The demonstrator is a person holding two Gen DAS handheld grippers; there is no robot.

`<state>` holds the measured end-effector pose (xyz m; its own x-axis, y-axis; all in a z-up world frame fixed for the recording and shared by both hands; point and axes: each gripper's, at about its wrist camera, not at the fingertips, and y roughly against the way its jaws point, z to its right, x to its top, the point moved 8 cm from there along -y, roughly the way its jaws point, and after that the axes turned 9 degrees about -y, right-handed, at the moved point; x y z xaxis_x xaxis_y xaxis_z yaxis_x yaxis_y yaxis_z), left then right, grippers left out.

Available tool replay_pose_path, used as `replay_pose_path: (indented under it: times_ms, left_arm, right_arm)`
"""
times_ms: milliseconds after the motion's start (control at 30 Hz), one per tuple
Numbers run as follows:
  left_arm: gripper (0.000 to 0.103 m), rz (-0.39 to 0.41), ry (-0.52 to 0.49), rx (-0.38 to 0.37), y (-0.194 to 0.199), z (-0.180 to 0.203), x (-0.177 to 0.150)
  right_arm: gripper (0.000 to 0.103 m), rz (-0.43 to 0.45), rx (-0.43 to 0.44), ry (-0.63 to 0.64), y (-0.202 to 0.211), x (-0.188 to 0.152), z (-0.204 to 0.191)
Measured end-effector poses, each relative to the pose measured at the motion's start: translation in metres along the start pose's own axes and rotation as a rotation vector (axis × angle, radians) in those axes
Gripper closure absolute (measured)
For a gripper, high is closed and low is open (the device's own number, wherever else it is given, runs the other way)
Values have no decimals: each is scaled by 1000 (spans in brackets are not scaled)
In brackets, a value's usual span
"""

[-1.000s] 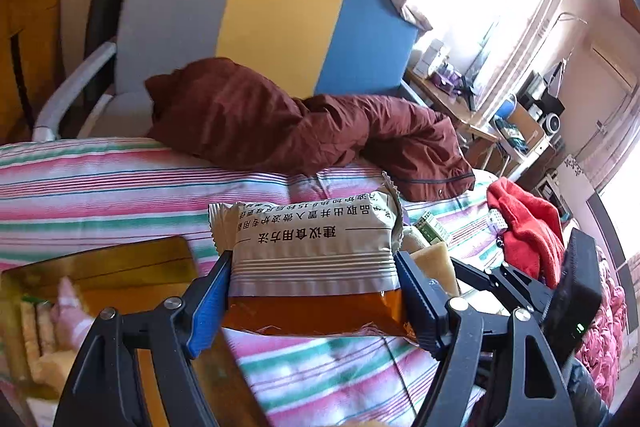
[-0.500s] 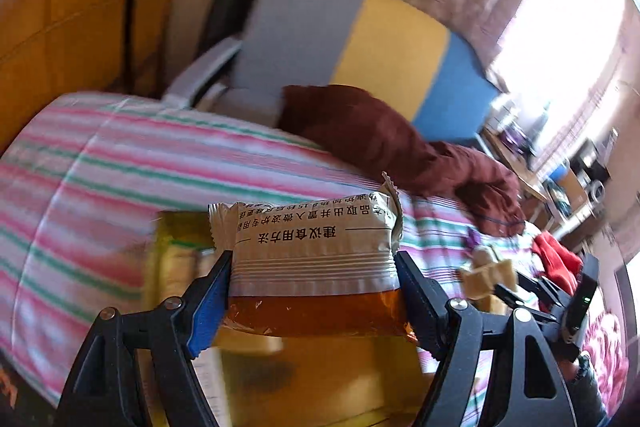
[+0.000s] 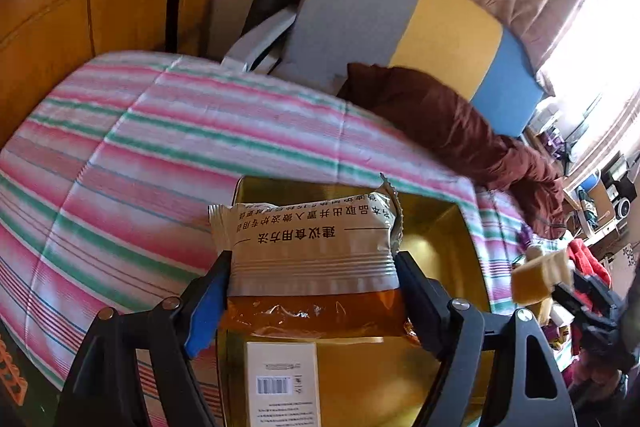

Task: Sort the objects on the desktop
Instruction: 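Carry the snack bag and sponge into the gold tray and release both, then withdraw both grippers from the tray toward the remaining items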

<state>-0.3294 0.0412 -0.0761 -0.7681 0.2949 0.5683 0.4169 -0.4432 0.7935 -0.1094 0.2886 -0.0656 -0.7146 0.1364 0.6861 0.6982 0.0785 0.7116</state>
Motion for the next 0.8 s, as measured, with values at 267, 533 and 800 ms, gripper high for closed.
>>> replay_pose_path:
  times_ms: [267,533,800]
  left_arm:
    - [18,20,59,-25,-7,-15,-9]
    - [17,101,44,-9,20,-6,-2]
    - [22,137,-62,-41,45,38,-30]
  right_arm:
    - [50,9,87,-47,-30,41,-63]
    - [24,22,96,-118,-52,63,-82]
    - [18,-9,49,-106,-40,30,-60]
